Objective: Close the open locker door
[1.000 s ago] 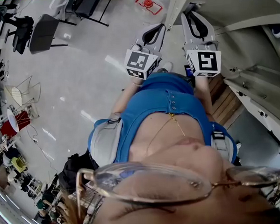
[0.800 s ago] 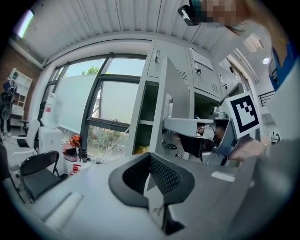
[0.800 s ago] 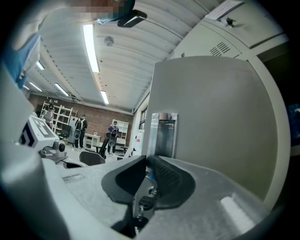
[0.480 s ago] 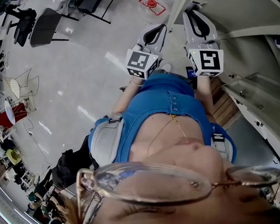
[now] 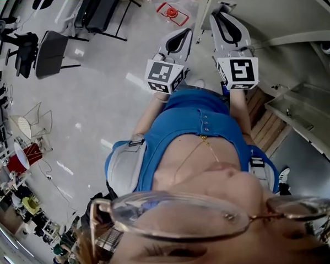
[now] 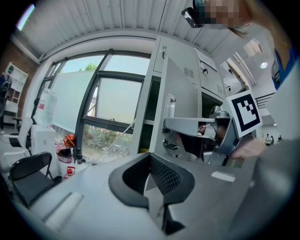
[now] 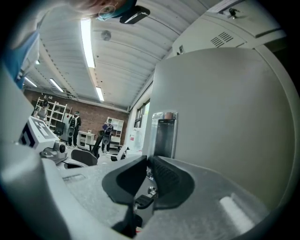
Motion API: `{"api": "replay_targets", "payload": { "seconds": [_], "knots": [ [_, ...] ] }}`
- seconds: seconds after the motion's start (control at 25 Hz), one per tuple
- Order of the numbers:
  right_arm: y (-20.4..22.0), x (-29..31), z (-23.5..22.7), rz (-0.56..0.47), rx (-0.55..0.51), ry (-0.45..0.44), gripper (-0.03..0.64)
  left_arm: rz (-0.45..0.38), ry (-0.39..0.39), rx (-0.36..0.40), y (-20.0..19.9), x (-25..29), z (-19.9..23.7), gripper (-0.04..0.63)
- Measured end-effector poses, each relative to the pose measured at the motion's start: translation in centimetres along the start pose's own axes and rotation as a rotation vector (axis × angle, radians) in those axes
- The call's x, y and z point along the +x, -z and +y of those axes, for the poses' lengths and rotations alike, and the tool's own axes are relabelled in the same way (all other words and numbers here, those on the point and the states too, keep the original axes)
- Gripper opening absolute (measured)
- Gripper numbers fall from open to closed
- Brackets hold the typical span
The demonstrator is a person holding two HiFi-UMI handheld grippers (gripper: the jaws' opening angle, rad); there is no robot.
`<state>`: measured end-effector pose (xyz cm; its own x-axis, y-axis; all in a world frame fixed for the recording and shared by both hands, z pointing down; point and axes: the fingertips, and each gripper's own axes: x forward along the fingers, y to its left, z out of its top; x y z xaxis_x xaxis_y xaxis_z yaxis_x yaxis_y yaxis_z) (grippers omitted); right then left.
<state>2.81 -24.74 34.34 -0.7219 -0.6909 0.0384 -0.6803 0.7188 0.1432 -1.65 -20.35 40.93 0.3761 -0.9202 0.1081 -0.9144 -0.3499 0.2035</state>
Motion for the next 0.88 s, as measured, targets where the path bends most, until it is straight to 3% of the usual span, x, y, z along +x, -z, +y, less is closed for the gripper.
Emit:
{"api": "replay_targets", "payload": {
  "seconds": [0.2, 0.6, 0.88],
  "knots": [
    [0.7, 2.5, -1.9, -0.006, 0.024, 0.067, 0.041, -0.005, 0.085, 0.041, -1.5, 3.7, 2.1, 0.000],
    [0.2, 5.8, -4.3, 0.007, 0.028, 0.226, 0.040, 0.018, 0.253, 0.034, -2.9, 7.0, 4.7, 0.000],
    [1.2, 7.3, -6.1, 0.012, 0.021, 0.318, 0.040, 0.028, 0.327, 0.037, -2.3, 9.2, 6.0, -0.001]
  ]
}}
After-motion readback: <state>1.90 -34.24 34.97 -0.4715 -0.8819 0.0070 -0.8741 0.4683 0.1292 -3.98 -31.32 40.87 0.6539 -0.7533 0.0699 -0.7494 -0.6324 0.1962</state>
